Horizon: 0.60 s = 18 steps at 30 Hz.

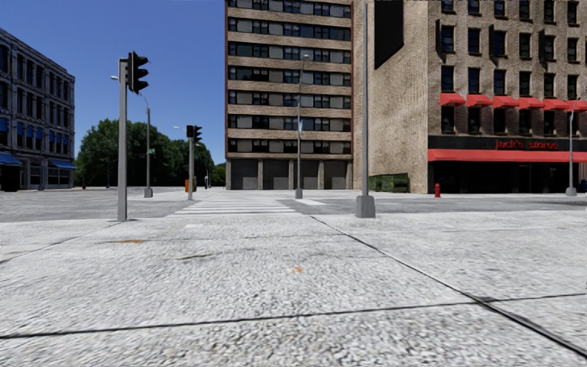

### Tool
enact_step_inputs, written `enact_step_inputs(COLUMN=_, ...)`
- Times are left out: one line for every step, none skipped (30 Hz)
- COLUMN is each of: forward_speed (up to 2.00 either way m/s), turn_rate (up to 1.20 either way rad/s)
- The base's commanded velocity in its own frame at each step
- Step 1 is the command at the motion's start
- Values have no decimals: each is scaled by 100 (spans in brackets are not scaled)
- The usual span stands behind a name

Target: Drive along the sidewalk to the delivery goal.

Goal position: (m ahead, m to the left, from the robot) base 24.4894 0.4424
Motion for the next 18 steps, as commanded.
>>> enact_step_inputs(forward_speed=198, turn_rate=2)
enact_step_inputs(forward_speed=198, turn_rate=2)
enact_step_inputs(forward_speed=198, turn_rate=11)
enact_step_inputs(forward_speed=198, turn_rate=59)
enact_step_inputs(forward_speed=198, turn_rate=72)
enact_step_inputs(forward_speed=198, turn_rate=80)
enact_step_inputs(forward_speed=198, turn_rate=82)
enact_step_inputs(forward_speed=198, turn_rate=82)
enact_step_inputs(forward_speed=198, turn_rate=67)
enact_step_inputs(forward_speed=198, turn_rate=24)
enact_step_inputs(forward_speed=198, turn_rate=24)
enact_step_inputs(forward_speed=198, turn_rate=19)
enact_step_inputs(forward_speed=198, turn_rate=17)
enact_step_inputs(forward_speed=198, turn_rate=16)
enact_step_inputs(forward_speed=198, turn_rate=16)
enact_step_inputs(forward_speed=198, turn_rate=16)
enact_step_inputs(forward_speed=198, turn_rate=16)
enact_step_inputs(forward_speed=198, turn_rate=15)
